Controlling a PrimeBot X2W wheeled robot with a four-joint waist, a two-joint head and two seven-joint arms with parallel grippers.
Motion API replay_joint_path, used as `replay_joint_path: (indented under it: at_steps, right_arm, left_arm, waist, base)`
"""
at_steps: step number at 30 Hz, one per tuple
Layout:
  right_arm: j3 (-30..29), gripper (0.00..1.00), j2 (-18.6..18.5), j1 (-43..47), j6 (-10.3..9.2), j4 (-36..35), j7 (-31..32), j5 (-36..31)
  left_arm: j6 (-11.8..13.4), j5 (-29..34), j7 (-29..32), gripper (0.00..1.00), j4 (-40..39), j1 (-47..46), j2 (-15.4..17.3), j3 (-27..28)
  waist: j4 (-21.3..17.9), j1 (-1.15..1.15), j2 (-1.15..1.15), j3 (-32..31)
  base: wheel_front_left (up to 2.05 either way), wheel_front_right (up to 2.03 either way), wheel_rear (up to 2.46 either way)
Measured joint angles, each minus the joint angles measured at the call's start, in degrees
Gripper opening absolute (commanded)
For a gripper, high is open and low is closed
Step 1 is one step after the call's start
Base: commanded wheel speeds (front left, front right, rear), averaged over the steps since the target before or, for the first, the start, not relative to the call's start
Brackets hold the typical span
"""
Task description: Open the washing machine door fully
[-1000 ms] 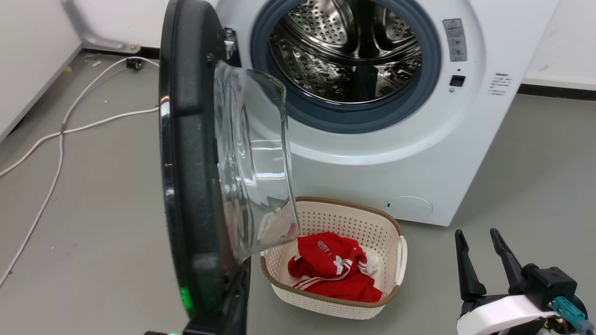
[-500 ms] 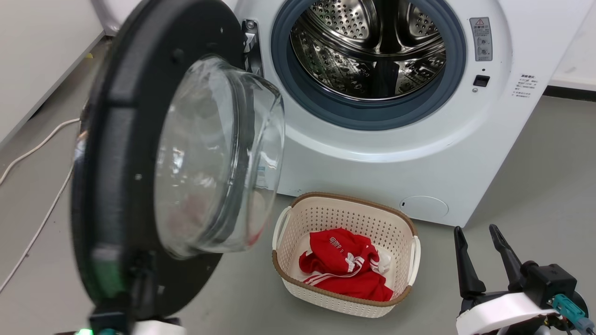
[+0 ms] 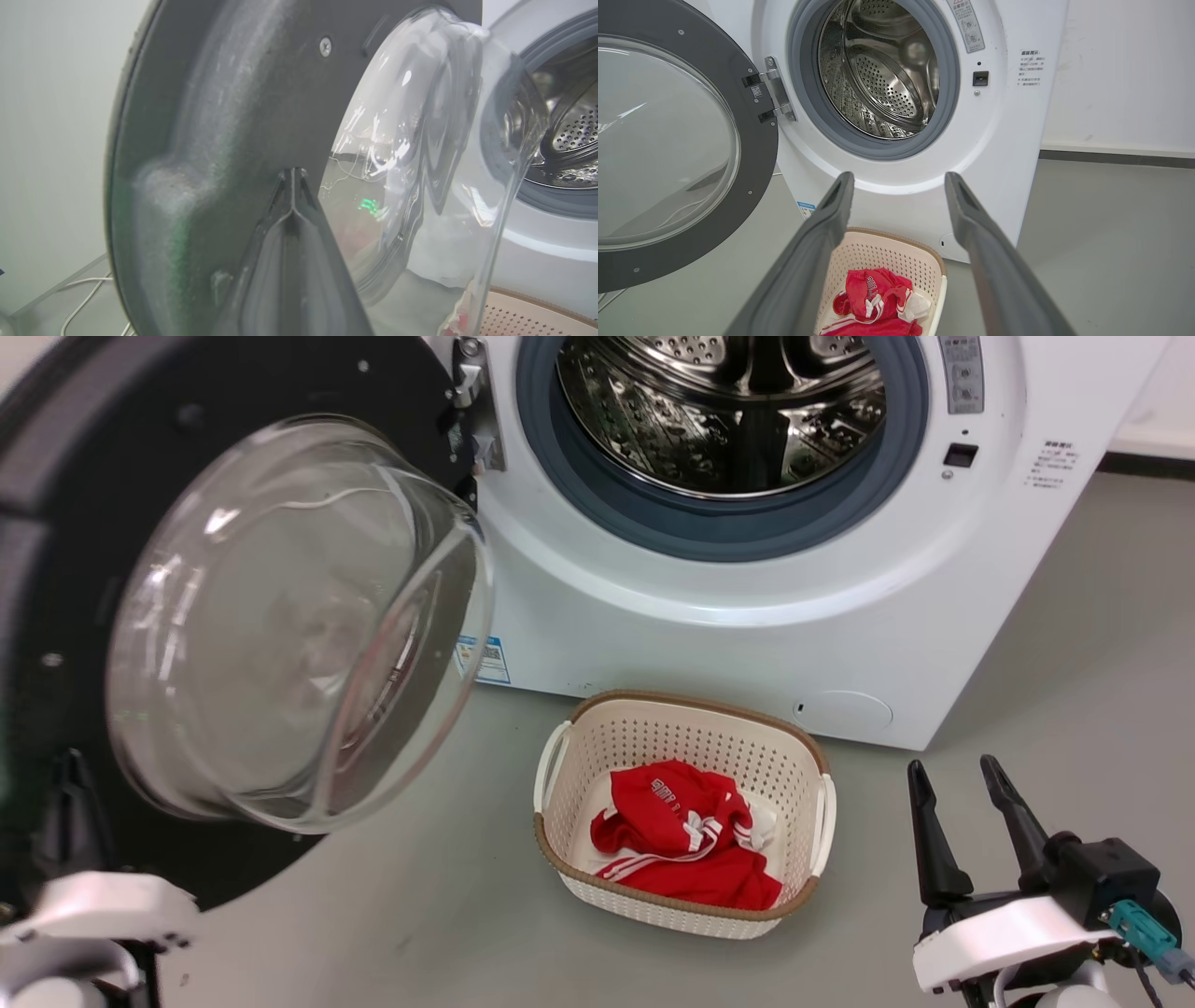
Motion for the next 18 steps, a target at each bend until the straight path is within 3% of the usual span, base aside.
replay_joint_path:
  at_steps: [4, 18]
  right_arm:
    - [0.0, 1.0, 0.0, -1.0, 0.0, -0.3, 0.1, -0.3]
    - [0.3, 1.0, 0.0, -2.5, 0.0, -0.4, 0.2, -1.0]
  left_arm:
    - [-2.1, -1.0, -0.2, 0.0, 5.5, -3.8, 2.4, 2.3]
    - [-5.4, -2.9, -0.7, 0.0, 19.9, -10.7, 7.2, 7.9]
  waist:
    - [-1.0, 0.0, 0.0, 1.4]
    - [-4.8, 0.0, 0.0, 4.2]
  base:
    - [0.0, 0.0, 0.0]
    - [0.0, 0.0, 0.0]
